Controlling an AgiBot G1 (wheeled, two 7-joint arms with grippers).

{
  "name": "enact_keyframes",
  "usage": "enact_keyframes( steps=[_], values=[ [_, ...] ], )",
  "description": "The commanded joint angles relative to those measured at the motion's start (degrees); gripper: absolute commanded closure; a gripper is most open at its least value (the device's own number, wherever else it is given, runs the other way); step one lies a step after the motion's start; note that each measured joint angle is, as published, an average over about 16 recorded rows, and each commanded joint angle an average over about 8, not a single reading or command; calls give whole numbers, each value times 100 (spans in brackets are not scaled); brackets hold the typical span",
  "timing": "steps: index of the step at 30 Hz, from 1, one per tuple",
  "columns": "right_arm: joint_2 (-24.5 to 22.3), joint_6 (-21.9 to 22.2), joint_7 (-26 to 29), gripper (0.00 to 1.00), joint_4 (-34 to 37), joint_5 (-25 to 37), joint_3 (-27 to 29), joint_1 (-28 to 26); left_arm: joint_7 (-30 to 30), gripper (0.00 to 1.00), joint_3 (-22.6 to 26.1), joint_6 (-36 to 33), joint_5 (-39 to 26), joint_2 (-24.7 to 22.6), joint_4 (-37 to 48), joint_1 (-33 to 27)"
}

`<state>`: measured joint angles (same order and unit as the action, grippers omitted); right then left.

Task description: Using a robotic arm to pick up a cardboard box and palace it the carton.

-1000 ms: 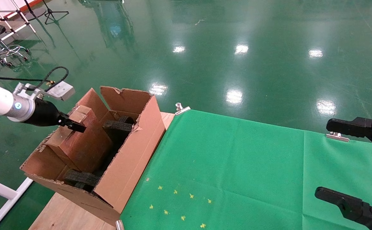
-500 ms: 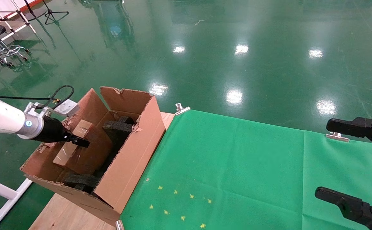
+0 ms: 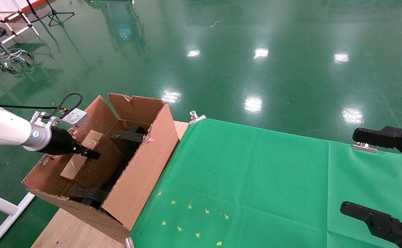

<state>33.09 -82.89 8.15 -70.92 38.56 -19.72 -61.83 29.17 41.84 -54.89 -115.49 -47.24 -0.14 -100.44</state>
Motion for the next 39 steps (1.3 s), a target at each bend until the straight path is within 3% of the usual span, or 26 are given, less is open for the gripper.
enact_keyframes(
  steps=[1, 17, 28, 39],
  values=[
    [0, 0, 0, 0, 0, 0, 0, 0, -2, 0, 1, -7, 3, 3, -5, -1],
    [0, 0, 0, 0, 0, 0, 0, 0, 29, 0, 36, -156, -60, 18, -79, -231],
    [0, 0, 0, 0, 0, 0, 0, 0, -458, 0, -229, -1176, 362, 279, -872, -938],
    [-1, 3, -1, 0, 2, 0, 0, 1, -462, 0, -425, -1928, 712, 459, -1388, -1205]
  ],
)
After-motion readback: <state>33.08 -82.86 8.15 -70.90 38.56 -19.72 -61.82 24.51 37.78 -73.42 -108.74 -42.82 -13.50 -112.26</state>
